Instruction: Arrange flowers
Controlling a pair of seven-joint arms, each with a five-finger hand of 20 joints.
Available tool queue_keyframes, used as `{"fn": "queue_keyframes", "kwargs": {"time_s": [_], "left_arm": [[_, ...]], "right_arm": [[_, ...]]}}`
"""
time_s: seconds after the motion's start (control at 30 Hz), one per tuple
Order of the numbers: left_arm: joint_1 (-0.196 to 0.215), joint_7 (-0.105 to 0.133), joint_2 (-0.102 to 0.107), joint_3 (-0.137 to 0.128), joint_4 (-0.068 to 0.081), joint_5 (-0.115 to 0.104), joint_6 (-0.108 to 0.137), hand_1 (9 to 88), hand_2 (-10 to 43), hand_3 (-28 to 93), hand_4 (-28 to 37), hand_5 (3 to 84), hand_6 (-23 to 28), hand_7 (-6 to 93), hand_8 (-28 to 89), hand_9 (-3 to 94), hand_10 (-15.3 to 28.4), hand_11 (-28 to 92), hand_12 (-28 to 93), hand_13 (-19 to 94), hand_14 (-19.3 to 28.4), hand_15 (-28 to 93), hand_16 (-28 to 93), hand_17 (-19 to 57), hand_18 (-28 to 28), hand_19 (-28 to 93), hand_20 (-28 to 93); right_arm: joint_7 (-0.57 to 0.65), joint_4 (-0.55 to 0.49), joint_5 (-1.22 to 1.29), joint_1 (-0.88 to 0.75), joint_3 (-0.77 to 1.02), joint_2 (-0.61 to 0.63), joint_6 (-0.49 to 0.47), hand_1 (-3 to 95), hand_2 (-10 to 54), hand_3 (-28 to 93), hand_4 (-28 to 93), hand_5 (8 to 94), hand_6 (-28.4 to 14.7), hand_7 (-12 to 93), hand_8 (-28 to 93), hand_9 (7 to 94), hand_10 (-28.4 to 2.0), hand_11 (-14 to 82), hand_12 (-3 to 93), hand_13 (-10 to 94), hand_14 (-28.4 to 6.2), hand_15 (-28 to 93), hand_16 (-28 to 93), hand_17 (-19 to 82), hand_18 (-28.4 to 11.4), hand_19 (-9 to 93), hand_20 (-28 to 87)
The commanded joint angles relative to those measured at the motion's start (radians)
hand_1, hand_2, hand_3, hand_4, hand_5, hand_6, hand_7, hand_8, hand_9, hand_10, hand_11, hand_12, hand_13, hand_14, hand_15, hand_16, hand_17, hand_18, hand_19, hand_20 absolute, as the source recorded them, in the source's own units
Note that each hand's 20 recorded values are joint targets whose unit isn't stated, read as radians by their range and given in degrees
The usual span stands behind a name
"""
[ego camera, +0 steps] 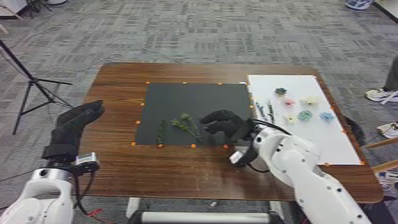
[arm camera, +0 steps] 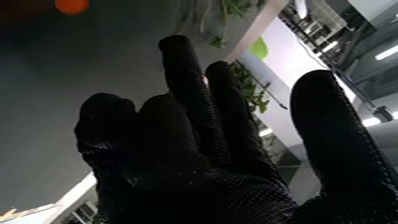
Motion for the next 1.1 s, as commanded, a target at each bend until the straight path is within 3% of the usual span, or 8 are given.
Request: {"fn": "queue_keyframes", "kwargs": {"time_s": [0.03, 0.8, 1.1], "left_arm": [[0.006, 0.003, -0.005, -0.002, -0.009, 0.001, -0.006, 25.0, -6.1, 70, -21.0, 46.7, 2.5, 16.9, -8, 45.7, 12.7, 19, 11, 33, 16.6, 14, 1, -1.0, 9.9, 0, 12], [0.008, 0.004, -0.013, -0.001, -0.010, 0.000, -0.005, 25.1, -6.0, 70, -21.1, 46.7, 2.6, 16.7, -8, 45.7, 12.7, 19, 11, 33, 16.6, 14, 1, -1.2, 10.0, 0, 12], [0.015, 0.005, -0.012, -0.004, -0.013, -0.001, 0.000, 25.1, -6.0, 70, -20.9, 46.6, 2.5, 16.8, -8, 45.7, 12.8, 19, 11, 33, 16.6, 14, 1, -1.1, 10.0, 0, 12]], "right_arm": [[0.000, -0.005, 0.007, -0.003, -0.028, -0.020, -0.004, 16.5, 14.0, 70, -10, 40.8, -4.1, 17, -9, 65.3, -14.4, 8.7, 9.2, 85, -8.8, 82, 29, 45, -28.1, 93, 45], [-0.007, 0.005, 0.011, 0.000, -0.059, -0.065, -0.035, 16.8, 14.0, 69, -10, 40.9, -4.2, 17, -9, 64.9, -14.5, 8.5, 9.1, 85, -8.7, 82, 29, 45, -28.2, 93, 45], [0.003, -0.027, 0.037, 0.018, 0.029, -0.038, -0.023, 16.5, 13.8, 69, -10, 41.2, -4.2, 18, -9, 64.9, -14.4, 8.6, 9.3, 85, -8.7, 82, 29, 45, -28.2, 93, 45]]}}
